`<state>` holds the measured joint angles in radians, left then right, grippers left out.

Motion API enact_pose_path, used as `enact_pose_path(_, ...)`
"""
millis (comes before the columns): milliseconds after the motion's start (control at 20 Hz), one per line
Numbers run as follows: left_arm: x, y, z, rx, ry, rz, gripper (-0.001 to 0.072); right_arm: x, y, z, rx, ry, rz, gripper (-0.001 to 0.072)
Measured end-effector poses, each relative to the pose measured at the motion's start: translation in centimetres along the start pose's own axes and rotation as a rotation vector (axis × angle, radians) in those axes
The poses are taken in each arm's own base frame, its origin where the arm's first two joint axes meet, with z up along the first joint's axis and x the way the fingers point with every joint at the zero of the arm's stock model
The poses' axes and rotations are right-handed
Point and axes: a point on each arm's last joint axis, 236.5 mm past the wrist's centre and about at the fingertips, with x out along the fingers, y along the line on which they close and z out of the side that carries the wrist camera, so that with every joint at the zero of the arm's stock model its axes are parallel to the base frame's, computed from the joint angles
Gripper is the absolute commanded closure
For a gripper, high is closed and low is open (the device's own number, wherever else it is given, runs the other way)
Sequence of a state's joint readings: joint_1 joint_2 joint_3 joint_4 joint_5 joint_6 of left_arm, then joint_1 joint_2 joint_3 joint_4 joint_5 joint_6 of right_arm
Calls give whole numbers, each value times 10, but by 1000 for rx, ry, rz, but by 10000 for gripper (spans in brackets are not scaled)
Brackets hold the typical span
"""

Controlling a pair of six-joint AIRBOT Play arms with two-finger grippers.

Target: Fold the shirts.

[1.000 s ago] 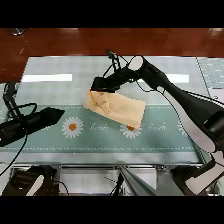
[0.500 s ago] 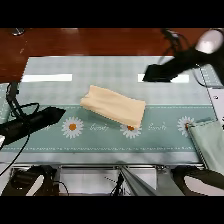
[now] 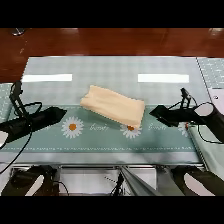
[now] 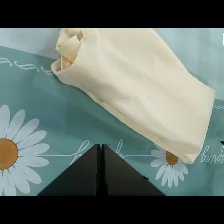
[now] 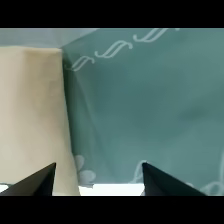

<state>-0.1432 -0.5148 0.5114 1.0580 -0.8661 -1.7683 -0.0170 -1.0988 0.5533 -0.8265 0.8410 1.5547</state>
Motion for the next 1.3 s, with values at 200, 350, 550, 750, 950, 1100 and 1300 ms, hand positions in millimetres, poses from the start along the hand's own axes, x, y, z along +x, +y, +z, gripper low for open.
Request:
enact_pose_path(200,10,6,-5,-2,42,17,688,35,24,-7,27,145,116,94)
enact_pose_path(350,17,11,-9,10,71,30,688,56,49,-11,-13,219,162,315)
enact_pose_path(550,23,15,-12,13,94,42,688,71,86,-7,-147,245,193,690)
enact_pose_path(750,24,17,-13,16,100,45,688,48,134,13,-348,239,215,690)
enact_pose_path(950,25,16,-13,15,102,45,688,-9,188,45,-548,161,198,690)
enact_pose_path(1100,25,15,-14,12,103,39,688,-63,212,73,-633,78,149,690)
enact_pose_path(1300,25,13,-15,9,108,31,688,-146,212,109,-633,-56,72,690)
